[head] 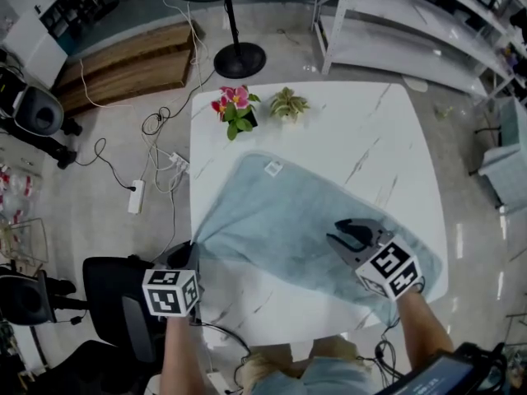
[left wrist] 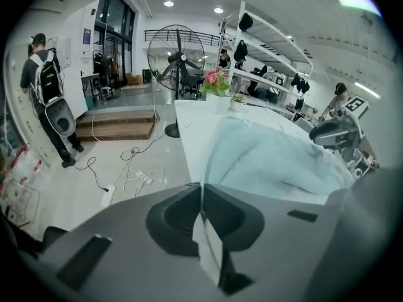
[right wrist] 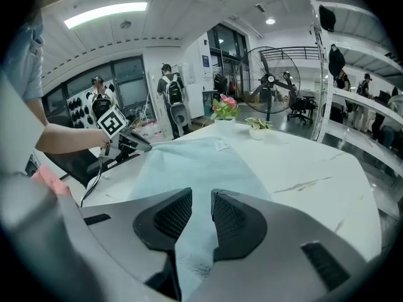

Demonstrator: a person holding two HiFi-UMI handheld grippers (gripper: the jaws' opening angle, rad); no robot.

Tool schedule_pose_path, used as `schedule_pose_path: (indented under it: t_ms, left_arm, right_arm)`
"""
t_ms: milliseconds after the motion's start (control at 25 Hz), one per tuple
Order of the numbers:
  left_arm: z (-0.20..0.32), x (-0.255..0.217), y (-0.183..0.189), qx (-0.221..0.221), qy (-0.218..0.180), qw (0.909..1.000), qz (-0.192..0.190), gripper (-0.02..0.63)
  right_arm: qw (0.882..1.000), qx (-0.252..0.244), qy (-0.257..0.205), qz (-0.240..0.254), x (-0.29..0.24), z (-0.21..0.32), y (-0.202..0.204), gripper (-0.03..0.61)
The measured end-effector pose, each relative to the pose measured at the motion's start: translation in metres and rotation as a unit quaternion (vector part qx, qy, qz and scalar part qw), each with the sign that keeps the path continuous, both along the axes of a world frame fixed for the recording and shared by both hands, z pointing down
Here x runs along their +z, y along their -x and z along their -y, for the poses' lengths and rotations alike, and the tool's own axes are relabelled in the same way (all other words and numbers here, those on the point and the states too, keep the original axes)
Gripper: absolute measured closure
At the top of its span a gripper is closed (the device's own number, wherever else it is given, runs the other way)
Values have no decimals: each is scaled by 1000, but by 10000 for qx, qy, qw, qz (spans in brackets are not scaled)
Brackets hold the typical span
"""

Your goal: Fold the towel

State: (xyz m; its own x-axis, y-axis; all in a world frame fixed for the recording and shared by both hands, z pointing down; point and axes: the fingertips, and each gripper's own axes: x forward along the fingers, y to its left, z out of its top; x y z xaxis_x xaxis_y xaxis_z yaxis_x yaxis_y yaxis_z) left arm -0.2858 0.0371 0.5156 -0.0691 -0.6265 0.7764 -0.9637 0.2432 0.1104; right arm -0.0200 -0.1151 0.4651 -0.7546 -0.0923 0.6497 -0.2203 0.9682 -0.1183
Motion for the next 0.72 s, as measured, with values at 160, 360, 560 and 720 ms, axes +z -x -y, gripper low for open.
schedule_pose_path:
  t_ms: [160,360,560,720]
  left_arm:
    - [3,0,0,3,-51,10000,48,594]
    - [4,-1,-2,98,-21,9999,111,594]
    - [3,0,-3,175,-67,9997,139,595]
    - [0,3,-6,275,-87,9994,174,595]
  right_arm:
    - [10000,-13,-24,14,-1,-3,1,463]
    - [9999,139,-75,-26,-2,-4,-12,462]
    - [9985,533,-110,-35,-7,-8,-34,459]
    - [9947,1001,-183,143,-13,-18,-57,459]
